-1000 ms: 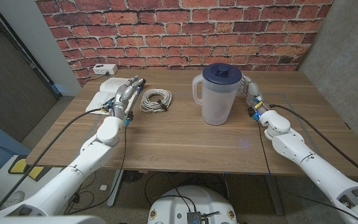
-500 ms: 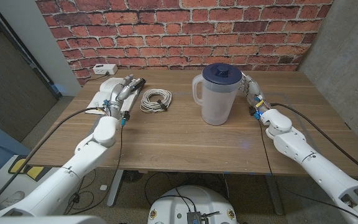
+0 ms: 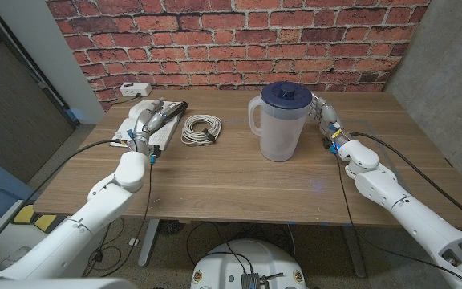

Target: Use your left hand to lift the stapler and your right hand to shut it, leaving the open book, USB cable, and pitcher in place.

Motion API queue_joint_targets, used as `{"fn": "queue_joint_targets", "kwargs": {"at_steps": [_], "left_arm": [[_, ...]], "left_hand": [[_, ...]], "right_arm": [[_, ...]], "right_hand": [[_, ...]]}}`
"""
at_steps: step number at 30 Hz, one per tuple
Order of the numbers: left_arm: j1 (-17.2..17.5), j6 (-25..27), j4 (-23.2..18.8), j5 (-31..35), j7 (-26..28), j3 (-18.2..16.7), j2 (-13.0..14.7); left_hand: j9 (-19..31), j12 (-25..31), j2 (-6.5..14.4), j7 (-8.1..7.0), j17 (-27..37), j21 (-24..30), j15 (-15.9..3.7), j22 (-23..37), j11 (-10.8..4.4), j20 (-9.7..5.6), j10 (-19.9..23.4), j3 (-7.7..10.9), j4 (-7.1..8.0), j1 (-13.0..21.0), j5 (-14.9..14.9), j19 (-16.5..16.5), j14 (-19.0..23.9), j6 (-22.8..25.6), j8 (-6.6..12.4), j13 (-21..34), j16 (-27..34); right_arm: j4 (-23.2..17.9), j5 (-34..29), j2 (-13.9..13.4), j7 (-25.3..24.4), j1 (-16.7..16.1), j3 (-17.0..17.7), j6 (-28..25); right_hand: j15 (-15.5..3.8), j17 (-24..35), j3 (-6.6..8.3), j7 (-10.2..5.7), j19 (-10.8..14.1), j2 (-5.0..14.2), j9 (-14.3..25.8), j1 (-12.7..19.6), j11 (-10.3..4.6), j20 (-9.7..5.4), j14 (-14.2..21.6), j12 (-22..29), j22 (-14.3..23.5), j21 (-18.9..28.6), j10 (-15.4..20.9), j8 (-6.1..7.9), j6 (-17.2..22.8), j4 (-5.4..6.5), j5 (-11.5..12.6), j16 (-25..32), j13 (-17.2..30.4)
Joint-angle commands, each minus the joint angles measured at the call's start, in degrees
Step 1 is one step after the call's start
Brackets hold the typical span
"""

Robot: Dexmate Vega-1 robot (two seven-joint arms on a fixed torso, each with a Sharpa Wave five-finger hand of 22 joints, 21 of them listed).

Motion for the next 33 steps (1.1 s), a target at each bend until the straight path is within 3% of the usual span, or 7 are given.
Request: {"fn": "queue_joint_targets", "kwargs": {"at_steps": [1,5,10,15,17,26,33], "left_arm": [[1.8,5.9,-3.9,2.3,3.2,-1.1,1.2],[2.1,8.1,-5.0,3.4,4.7,-1.3,1.1],[2.1,8.6,-5.0,3.2,4.6,-1.7,1.4],[1.9,14.4,-7.6,4.9,3.9,-1.6,4.1],[1.9,12.9,-7.0,4.4,3.7,-2.0,3.8],[1.2,15.5,-7.5,6.3,5.6,-1.5,3.6],[1.0,16.8,-7.7,11.9,11.5,-0.1,2.3]], "left_hand": [[0.1,0.0,-1.8,-0.23,0.1,-0.5,-1.87,0.2,-0.47,-0.36,-0.2,-0.98,-0.09,-0.2,0.7,0.4,0.3,-0.7,0.26,0.3,-0.1],[0.2,0.7,-2.9,-0.56,0.2,-1.1,-2.63,0.2,-0.81,-0.79,1.7,-2.29,-0.16,0.4,1.9,1.6,1.9,1.0,1.04,0.6,0.3],[0.3,1.0,-2.8,-0.53,0.2,-1.3,-2.81,0.2,-0.97,-0.85,2.3,-2.63,-0.08,0.6,2.2,2.0,2.5,1.7,1.32,0.7,0.4],[0.4,0.5,-2.5,-0.87,0.2,-2.1,-2.61,0.3,-1.36,-0.85,1.0,-3.03,-0.06,1.5,2.7,1.5,1.5,1.0,1.01,1.0,-0.1],[0.4,0.5,-2.6,-0.96,0.2,-2.2,-2.61,0.3,-1.31,-0.90,1.0,-3.19,-0.06,1.6,2.8,1.5,1.5,0.8,0.96,1.0,-0.2],[0.5,0.9,-2.9,-1.79,0.3,-2.7,-2.91,0.3,-1.64,-1.10,1.9,-4.07,0.08,1.6,3.2,1.7,2.1,1.7,1.32,1.2,0.0],[0.6,1.5,-2.7,-2.03,0.3,-3.3,-3.42,0.3,-1.93,-1.26,3.4,-4.83,0.19,2.0,3.4,2.1,3.2,3.4,1.96,1.5,0.3]], "right_arm": [[1.0,-0.5,-0.5,0.3,0.1,-0.1,0.4],[0.4,-1.8,-1.1,-0.6,-0.2,-0.3,0.3],[0.3,-1.7,-1.4,-0.6,-0.4,-0.1,0.1],[0.4,-1.6,-1.7,-0.2,-0.4,0.0,0.2],[0.5,-1.5,-1.8,-0.2,-0.5,0.0,0.1],[0.7,-0.9,-1.7,0.3,-0.9,0.0,0.2],[0.3,-1.0,-2.0,-0.3,-1.5,0.3,0.2]], "right_hand": [[-0.10,0.1,-0.18,0.25,0.6,-0.05,0.2,0.8,0.21,0.02,0.0,0.0,0.3,-0.2,0.0,-0.06,-0.1,-0.08,0.0,-0.2,0.2],[-0.18,0.1,-0.21,0.23,0.6,-0.04,0.2,0.9,0.33,0.01,-0.1,-0.1,0.3,-0.3,0.1,-0.07,-0.1,-0.07,0.0,-0.2,0.2],[-0.20,0.1,-0.26,0.33,0.7,-0.04,0.2,0.9,0.28,0.05,-0.1,-0.1,0.3,-0.5,0.1,-0.06,-0.1,-0.05,0.0,-0.3,0.2],[-0.18,0.1,-0.29,0.35,0.8,-0.03,0.2,1.0,0.31,-0.01,0.0,-0.1,0.3,-0.6,0.1,-0.06,-0.1,-0.04,0.0,-0.3,0.2],[-0.18,0.1,-0.31,0.35,0.8,-0.03,0.2,1.0,0.16,-0.01,0.0,-0.1,0.3,-0.6,0.2,-0.05,-0.1,-0.03,0.0,-0.3,0.2],[-0.27,0.1,-0.43,0.24,1.0,0.01,0.2,1.1,0.06,0.01,0.1,-0.2,0.3,-1.1,0.1,-0.06,-0.1,0.03,0.0,-0.3,0.2],[-0.30,0.1,-0.48,0.29,1.1,0.03,0.2,1.2,-0.04,0.06,0.1,-0.2,0.3,-1.3,0.2,-0.05,-0.1,0.05,0.0,-0.4,0.2]]}}
